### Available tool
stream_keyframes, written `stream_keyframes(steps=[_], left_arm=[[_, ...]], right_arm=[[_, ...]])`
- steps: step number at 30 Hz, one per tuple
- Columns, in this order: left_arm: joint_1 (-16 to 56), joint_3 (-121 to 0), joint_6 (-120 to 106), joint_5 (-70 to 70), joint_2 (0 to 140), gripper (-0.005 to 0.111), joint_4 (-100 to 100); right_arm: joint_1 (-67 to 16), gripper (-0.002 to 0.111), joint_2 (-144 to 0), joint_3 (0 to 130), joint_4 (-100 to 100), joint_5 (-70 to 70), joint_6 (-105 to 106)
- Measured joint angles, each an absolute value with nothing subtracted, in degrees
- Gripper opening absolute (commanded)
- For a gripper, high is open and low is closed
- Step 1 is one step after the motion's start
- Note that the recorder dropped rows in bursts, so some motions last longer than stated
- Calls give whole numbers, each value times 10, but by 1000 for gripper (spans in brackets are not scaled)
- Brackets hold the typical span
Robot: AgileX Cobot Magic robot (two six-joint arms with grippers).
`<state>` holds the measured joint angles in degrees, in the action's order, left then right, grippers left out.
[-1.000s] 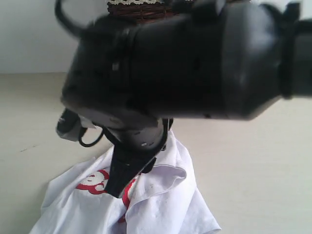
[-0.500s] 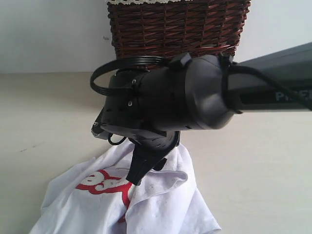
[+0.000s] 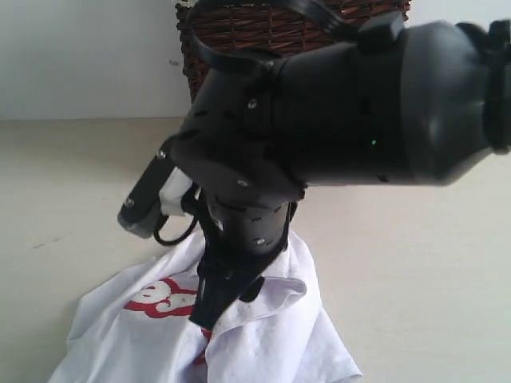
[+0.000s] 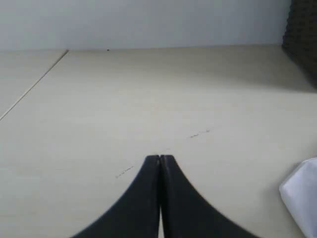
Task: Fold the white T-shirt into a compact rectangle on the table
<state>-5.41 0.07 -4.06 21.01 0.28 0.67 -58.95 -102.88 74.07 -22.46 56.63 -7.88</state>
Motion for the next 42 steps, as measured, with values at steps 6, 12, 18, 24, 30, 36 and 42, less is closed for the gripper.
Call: stream_keyframes(steps=[6, 12, 18, 24, 30, 36, 42], left_arm=[[-54, 1, -41, 210, 3, 0, 7], [-54, 1, -41, 210, 3, 0, 7], [-54, 1, -41, 210, 3, 0, 7], [-54, 1, -41, 210, 3, 0, 7], [-54, 1, -41, 210, 3, 0, 7], [-54, 1, -41, 210, 3, 0, 7], [-54, 1, -41, 210, 3, 0, 7]], right_arm=[[-591, 56, -1085, 706, -295, 567, -100], [-591, 52, -1117, 705, -417, 571, -189], [-591, 8, -1117, 705, -467, 592, -222], [-591, 0, -1117, 705, -497, 622, -198], [-588, 0, -1117, 705, -663, 685, -215], [-573, 0, -1110, 705, -749, 692, -206], [-545, 0, -1108, 705, -739, 693, -146]])
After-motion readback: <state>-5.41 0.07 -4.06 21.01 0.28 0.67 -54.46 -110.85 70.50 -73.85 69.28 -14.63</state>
